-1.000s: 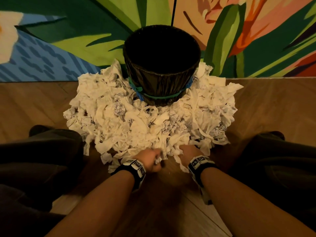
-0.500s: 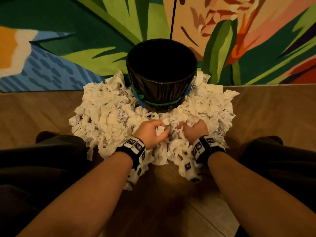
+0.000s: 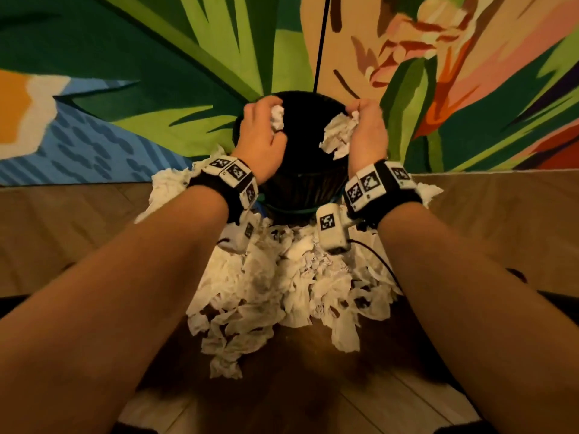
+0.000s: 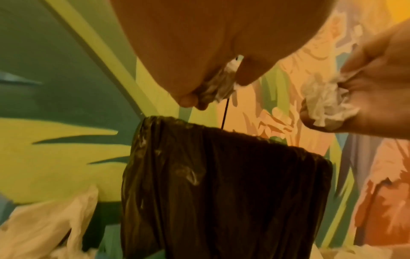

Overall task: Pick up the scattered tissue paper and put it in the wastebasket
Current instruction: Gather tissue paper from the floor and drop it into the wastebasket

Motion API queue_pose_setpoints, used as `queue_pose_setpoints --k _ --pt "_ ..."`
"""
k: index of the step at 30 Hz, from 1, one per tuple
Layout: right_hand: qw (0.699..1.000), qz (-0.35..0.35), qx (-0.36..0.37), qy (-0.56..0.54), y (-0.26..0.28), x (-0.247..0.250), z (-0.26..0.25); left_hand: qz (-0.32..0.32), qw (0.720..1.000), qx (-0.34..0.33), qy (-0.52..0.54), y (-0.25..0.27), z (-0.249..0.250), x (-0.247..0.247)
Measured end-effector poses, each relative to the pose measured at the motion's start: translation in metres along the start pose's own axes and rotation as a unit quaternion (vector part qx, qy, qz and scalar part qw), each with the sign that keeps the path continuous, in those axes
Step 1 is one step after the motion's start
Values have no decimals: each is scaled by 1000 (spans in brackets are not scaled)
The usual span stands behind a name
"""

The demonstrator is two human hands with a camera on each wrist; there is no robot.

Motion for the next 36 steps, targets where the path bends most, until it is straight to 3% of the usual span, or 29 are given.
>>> queue_pose_setpoints --k 3,7,15,18,22,26,30,32,33,36 --pt "1000 -4 5 25 -5 -11 22 -34 999 35 5 0 -19 -11" --pt "997 -10 23 78 -10 -15 29 -68 998 10 15 -1 -19 -21" --pt "983 -122 46 128 -5 -24 30 5 997 -65 45 17 -2 -11" --pt "984 -99 63 133 -3 -8 25 29 994 -93 50 33 6 1" --pt "999 22 14 42 8 34 41 86 987 -110 82 57 7 20" --pt "994 17 -39 100 35 48 76 107 982 -80 137 85 -8 19" --pt "980 -66 -52 180 69 37 113 75 984 -8 159 117 -36 1" --pt "945 -166 -67 275 88 20 141 32 990 40 133 131 -56 -16" --pt "907 -235 -66 344 102 10 158 -2 992 71 100 141 -67 -29" --pt "737 -416 -58 529 155 -8 214 -137 981 130 -38 174 -101 -66"
Point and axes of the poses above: each hand's wrist, its own y-axis away from the middle knuckle, its own x-axis out of the back of the hand, z = x × y, the point moved 9 cm from there along -y, towards the middle knuckle, and after that the axes turned 13 degrees about y, right-handed, at the moved point
